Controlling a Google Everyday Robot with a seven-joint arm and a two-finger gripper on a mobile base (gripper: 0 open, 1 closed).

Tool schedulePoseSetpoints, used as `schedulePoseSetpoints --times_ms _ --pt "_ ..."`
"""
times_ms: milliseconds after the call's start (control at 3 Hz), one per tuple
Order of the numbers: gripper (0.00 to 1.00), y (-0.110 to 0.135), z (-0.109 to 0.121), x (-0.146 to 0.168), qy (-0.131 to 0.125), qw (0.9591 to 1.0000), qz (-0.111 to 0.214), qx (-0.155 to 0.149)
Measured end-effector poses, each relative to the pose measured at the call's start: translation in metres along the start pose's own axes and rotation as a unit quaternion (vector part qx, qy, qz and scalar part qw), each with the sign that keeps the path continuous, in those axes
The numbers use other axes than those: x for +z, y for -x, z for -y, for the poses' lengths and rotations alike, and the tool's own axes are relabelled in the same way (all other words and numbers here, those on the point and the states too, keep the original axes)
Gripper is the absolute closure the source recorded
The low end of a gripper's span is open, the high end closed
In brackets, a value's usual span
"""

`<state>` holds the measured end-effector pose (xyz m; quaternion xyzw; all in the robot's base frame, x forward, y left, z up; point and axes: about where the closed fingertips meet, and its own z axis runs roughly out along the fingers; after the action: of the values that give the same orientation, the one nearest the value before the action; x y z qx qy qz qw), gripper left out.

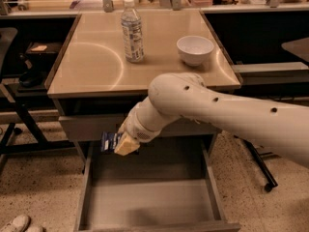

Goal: Pick rxbar blueberry from middle drawer and place on counter

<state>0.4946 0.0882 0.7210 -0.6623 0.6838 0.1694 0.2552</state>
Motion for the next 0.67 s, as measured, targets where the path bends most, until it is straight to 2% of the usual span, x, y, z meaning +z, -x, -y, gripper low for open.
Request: schedulePoseSetpoints --times_ms 333,667 --pt "1.00 0.028 0.016 -0.039 -0.023 0.9994 -0.017 -0.021" --pt "1.00 0.056 0.043 -0.069 -0.038 0.9978 -0.034 -0.041"
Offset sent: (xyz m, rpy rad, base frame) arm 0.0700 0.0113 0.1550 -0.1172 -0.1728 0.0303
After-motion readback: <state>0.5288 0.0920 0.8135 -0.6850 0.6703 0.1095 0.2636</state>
